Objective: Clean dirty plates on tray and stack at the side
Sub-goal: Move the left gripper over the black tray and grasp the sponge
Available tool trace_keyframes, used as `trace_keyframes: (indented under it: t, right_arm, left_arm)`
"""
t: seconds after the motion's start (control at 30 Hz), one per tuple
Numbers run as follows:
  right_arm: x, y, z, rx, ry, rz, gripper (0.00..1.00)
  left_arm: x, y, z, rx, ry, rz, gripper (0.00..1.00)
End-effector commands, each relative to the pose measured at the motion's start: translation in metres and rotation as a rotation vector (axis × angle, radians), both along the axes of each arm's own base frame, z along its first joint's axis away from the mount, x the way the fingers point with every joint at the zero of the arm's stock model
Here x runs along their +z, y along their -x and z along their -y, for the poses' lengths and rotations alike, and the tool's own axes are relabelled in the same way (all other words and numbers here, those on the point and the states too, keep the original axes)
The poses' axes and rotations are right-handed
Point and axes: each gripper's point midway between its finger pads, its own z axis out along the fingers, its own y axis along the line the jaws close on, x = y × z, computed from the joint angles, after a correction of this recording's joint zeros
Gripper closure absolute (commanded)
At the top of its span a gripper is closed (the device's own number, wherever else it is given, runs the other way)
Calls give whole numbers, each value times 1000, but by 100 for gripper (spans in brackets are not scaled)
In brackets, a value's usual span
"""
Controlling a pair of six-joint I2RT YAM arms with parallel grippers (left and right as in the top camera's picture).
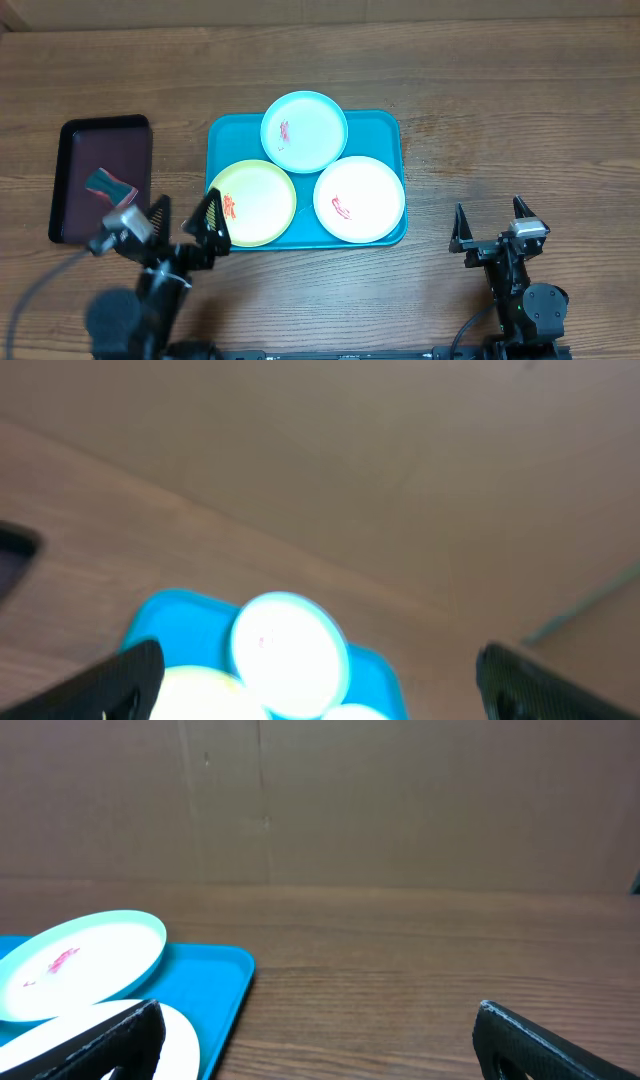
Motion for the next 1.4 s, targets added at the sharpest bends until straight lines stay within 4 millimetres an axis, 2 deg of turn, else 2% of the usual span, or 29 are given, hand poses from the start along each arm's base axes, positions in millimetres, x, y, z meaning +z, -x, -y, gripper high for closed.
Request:
trace_keyframes:
  t: [0.0, 0.07, 0.17, 0.37, 0.53, 0.67, 0.87, 1.03, 1.07, 1.2, 1.37]
  right_arm:
    - [-1, 0, 1, -5, 1, 6, 0]
    - [-1, 0, 1, -5, 1, 6, 0]
    - [-1, 0, 1, -5, 1, 6, 0]
    - [-1, 0, 1, -5, 1, 6, 0]
    - [-1, 0, 1, -5, 1, 6, 0]
    - [-1, 0, 1, -5, 1, 6, 0]
    - [-1, 0, 1, -5, 1, 6, 0]
    - [-1, 0, 1, -5, 1, 6, 0]
    - [-1, 0, 1, -5, 1, 6, 0]
    - [-1, 0, 1, -5, 1, 6, 0]
    - [-1, 0, 1, -5, 1, 6, 0]
  left_arm:
    - [28, -17, 0, -43, -187, -82, 0]
    - [34, -27, 1, -70, -231, -140, 0]
    - [38, -47, -8, -51, -313, -206, 0]
    - [17, -84, -55, 122, -304, -535, 0]
    - [-9, -125, -100, 246, -211, -656, 0]
    - [-52, -146, -131, 297, -175, -761, 0]
    - [-118, -148, -189, 461, -54, -931, 0]
    - [-158, -139, -225, 530, 11, -1026, 0]
    - [-169, -137, -231, 538, 23, -1053, 3]
    - [-211, -130, -246, 554, 64, -1149, 18]
    - [-250, -126, -249, 542, 91, -1234, 18]
